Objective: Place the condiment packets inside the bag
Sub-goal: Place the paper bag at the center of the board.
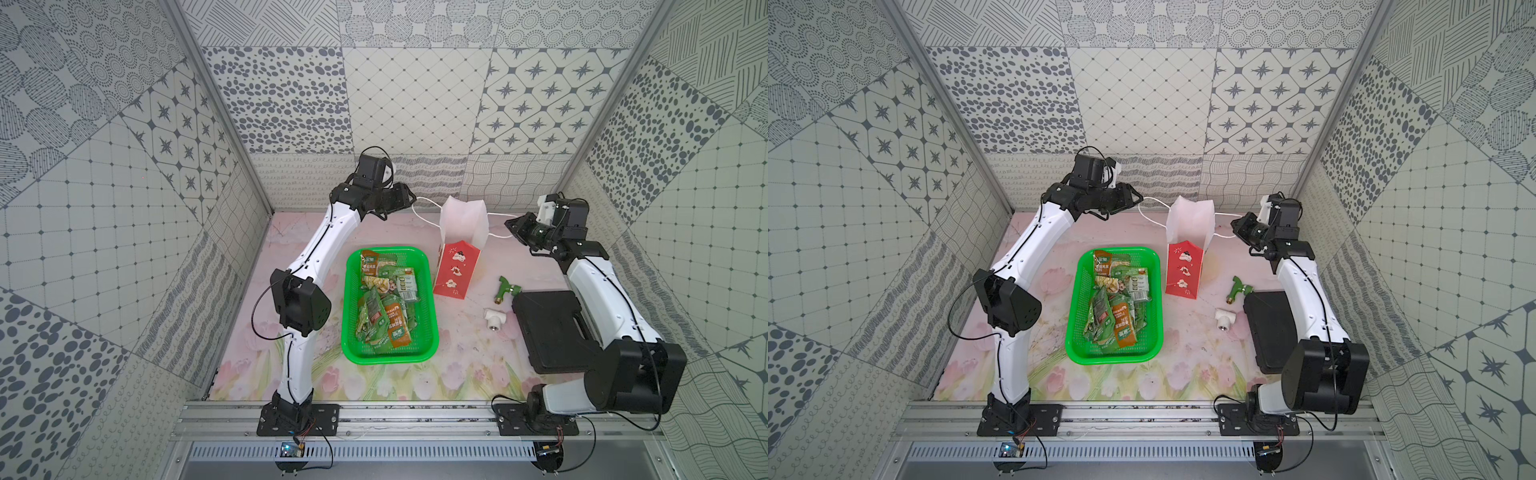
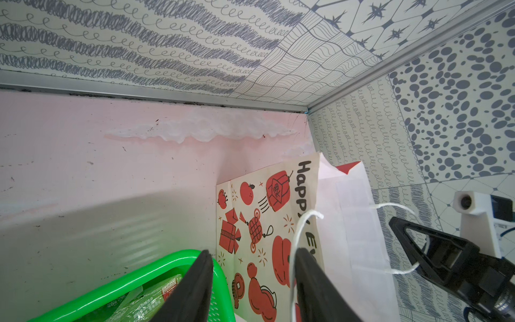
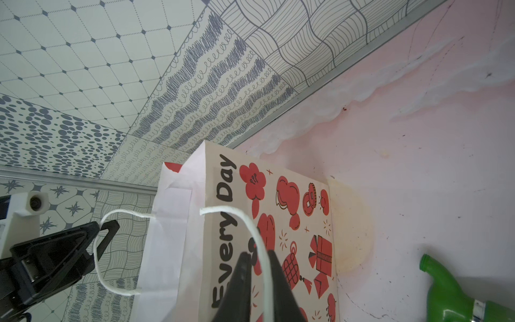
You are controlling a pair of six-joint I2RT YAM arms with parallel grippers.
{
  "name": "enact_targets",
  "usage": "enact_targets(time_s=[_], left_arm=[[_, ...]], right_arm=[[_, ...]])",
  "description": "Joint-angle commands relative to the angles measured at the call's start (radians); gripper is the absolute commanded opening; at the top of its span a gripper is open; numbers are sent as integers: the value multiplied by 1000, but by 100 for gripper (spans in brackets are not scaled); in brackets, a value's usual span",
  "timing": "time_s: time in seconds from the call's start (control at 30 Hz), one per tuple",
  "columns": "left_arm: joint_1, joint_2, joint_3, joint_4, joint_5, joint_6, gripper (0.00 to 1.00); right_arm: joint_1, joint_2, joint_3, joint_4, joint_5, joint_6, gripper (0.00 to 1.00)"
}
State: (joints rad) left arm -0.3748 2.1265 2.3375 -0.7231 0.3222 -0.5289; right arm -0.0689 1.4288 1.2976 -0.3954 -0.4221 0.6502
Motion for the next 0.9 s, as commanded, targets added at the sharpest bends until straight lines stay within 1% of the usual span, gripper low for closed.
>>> enact_targets(time_s=[0.0,0.17,0.27,0.4,0.6,0.67,0.77,0.87], left_arm=[[7,-64,-31,-30,27,1,56],[6,-179,-189,24,17,1,69],[7,-239,-259,48,24,-4,72],[7,-327,-350,69,38,-13,77],[5,-496,-539,105,5,-28,88],[6,-556,-610,105,-21,-32,91],[6,-649,-725,120,-55,-33,94],[7,-734,-838,123,-87,-48,95]], right_arm=[[-12,-27,9,58,-24,7,18],[-18,-68,-22,73,-41,17,22],[-19,-86,-27,84,-66,26,29],[-18,-106,-32,120,-122,50,35],[-19,-125,-37,122,-145,59,36],[-22,-129,-46,122,-149,62,36],[-24,-135,-56,122,-148,59,33],[-24,-136,-72,122,-144,63,33]])
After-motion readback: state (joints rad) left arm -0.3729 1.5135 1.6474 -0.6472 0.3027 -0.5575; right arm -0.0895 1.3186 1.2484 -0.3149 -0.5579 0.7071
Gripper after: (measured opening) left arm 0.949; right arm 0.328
